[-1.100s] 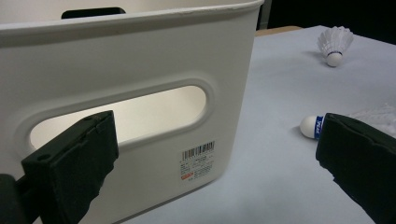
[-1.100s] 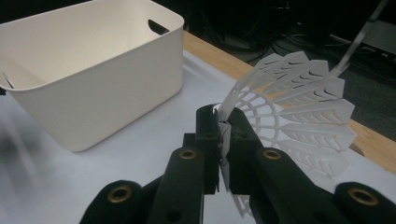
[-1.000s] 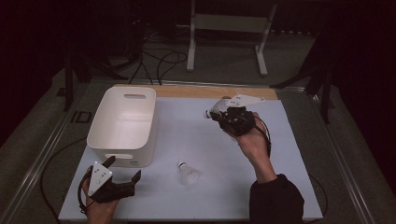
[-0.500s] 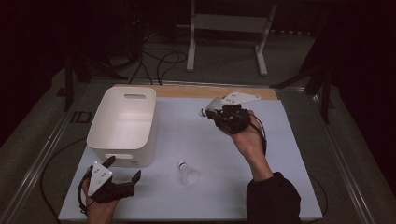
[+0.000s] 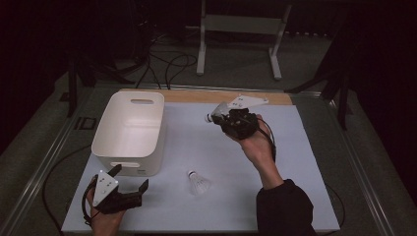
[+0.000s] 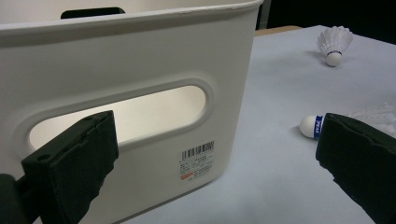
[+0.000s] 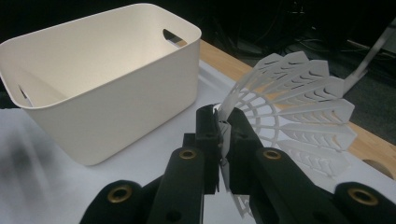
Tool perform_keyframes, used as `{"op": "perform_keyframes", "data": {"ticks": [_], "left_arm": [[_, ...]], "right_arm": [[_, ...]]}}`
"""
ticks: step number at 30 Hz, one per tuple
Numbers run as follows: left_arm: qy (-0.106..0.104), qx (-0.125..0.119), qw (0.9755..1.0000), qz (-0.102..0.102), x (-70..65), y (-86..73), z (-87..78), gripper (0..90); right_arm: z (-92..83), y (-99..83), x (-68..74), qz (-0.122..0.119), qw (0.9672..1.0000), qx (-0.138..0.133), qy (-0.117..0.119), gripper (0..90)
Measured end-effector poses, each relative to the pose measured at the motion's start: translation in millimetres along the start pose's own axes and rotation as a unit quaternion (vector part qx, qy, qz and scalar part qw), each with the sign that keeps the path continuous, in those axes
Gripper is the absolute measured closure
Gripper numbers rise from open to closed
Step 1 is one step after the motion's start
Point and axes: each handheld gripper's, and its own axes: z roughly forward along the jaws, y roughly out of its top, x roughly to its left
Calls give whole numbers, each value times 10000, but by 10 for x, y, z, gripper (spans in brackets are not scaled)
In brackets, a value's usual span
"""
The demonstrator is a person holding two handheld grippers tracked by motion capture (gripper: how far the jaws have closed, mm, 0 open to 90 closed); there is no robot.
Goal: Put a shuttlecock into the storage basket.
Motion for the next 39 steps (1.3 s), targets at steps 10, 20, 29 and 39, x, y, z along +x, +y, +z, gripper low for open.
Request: {"op": "perform_keyframes", "data": {"ticks": [10,20,29,39], "left_arm": [[-1,-4,10000,-17,0,0,2,0],[-3,6,10000,-15,-1,-1,5,0],[-4,1,10000,-20,0,-1,4,0],[1,2,10000,-7,4,0,3,0]], "right_arm": [[64,29,53,-9,10000,-3,74,856],[119,66,113,-40,9999,-45,151,856],[172,124,185,-87,9996,-74,247,856],[212,183,259,-105,9994,-105,324,857]]}}
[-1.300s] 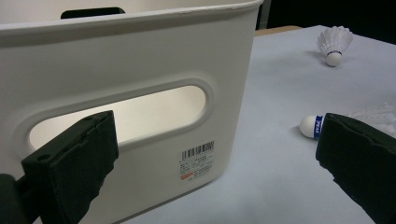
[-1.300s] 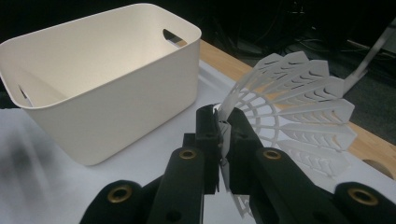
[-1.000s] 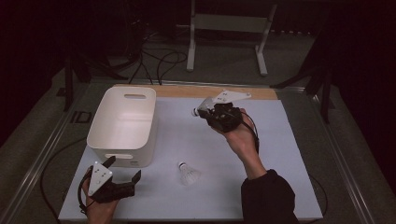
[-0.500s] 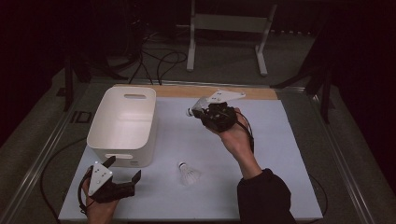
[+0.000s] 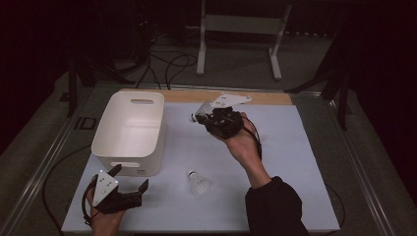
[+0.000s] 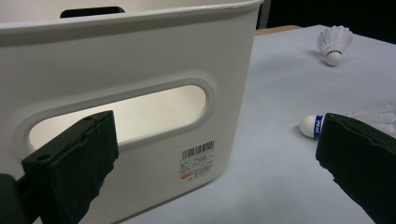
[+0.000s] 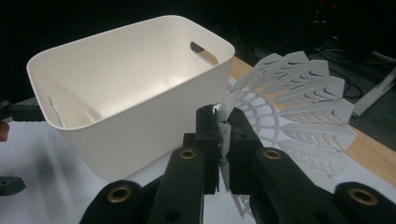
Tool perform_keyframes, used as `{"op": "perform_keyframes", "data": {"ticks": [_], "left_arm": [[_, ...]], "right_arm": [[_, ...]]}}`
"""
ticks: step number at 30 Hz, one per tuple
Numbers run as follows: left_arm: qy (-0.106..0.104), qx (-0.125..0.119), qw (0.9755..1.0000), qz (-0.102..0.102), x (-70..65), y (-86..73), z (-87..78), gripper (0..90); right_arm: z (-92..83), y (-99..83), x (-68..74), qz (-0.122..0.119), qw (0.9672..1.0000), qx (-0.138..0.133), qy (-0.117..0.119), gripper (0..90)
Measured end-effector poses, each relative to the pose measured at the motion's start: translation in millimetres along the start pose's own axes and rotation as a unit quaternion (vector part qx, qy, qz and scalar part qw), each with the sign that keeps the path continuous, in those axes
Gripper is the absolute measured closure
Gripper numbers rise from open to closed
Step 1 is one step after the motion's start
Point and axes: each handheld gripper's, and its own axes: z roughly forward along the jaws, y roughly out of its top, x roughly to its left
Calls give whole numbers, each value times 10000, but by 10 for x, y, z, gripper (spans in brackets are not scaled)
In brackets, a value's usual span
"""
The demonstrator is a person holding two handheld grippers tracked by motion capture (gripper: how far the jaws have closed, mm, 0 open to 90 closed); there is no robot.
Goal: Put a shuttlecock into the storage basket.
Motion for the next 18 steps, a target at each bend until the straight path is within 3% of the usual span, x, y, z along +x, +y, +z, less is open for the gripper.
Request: {"op": "perform_keyframes", "data": {"ticks": [18], "left_arm": [[-14,13,10000,6,-1,2,-5,0]], "right_arm": [[102,84,102,-56,9999,-63,138,856]]}}
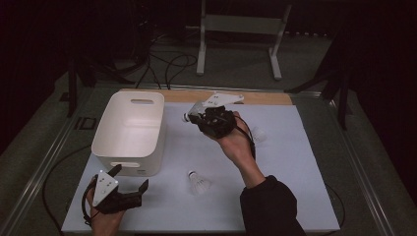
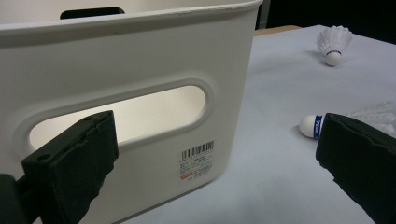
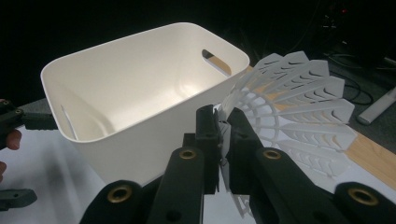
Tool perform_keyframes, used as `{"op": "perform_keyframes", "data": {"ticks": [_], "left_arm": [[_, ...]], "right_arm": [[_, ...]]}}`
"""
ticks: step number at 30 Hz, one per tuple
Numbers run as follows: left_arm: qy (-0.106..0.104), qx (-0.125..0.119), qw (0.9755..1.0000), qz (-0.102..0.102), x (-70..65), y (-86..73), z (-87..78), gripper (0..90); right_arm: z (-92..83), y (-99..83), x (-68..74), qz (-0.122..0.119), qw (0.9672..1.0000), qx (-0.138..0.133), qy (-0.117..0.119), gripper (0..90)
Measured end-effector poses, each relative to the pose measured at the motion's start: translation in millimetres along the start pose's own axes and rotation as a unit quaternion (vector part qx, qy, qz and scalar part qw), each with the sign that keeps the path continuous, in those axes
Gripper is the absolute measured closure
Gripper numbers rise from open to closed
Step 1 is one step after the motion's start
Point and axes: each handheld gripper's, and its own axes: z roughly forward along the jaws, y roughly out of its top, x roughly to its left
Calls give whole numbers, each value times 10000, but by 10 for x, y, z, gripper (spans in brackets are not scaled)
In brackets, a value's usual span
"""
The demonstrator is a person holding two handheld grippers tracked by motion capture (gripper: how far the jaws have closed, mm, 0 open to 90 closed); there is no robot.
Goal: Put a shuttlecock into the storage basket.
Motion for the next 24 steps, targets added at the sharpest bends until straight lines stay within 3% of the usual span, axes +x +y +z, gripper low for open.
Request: {"op": "perform_keyframes", "data": {"ticks": [24], "left_arm": [[4,-6,10000,27,4,1,-4,0]], "right_arm": [[161,139,128,-21,9999,-19,163,856]]}}
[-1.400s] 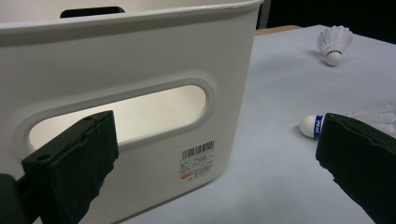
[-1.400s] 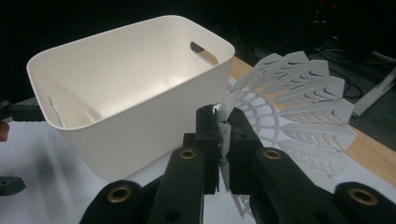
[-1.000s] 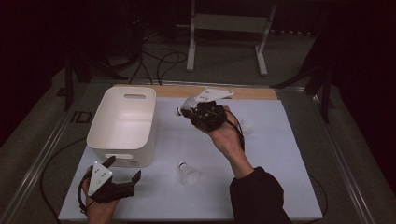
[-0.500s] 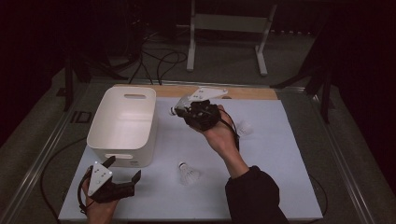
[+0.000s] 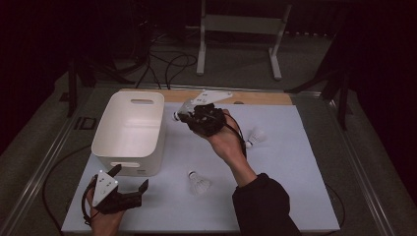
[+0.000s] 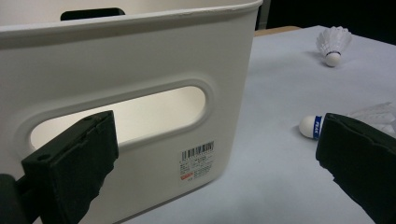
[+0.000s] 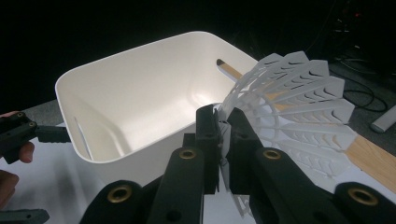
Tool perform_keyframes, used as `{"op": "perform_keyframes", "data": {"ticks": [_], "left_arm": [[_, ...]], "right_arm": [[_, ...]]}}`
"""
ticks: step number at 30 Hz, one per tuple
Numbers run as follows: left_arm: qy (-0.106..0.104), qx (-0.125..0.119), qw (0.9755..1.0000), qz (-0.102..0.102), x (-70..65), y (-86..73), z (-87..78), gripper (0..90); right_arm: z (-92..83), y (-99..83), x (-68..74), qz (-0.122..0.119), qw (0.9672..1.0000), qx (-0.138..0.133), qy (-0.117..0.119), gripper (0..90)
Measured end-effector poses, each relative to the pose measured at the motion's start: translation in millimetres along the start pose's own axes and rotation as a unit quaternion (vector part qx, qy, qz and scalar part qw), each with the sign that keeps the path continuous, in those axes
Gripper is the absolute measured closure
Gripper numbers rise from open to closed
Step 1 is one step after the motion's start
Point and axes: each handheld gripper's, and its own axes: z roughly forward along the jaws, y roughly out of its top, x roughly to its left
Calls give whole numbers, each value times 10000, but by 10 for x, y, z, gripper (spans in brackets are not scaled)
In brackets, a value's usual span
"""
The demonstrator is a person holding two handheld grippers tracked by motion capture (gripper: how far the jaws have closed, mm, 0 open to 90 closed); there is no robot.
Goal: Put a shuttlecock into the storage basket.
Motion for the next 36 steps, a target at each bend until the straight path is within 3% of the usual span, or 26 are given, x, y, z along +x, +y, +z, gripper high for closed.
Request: {"op": "perform_keyframes", "data": {"ticks": [36], "left_arm": [[-21,-22,10000,-25,-2,1,0,0]], "right_arm": [[274,114,110,-61,9998,62,169,857]]}}
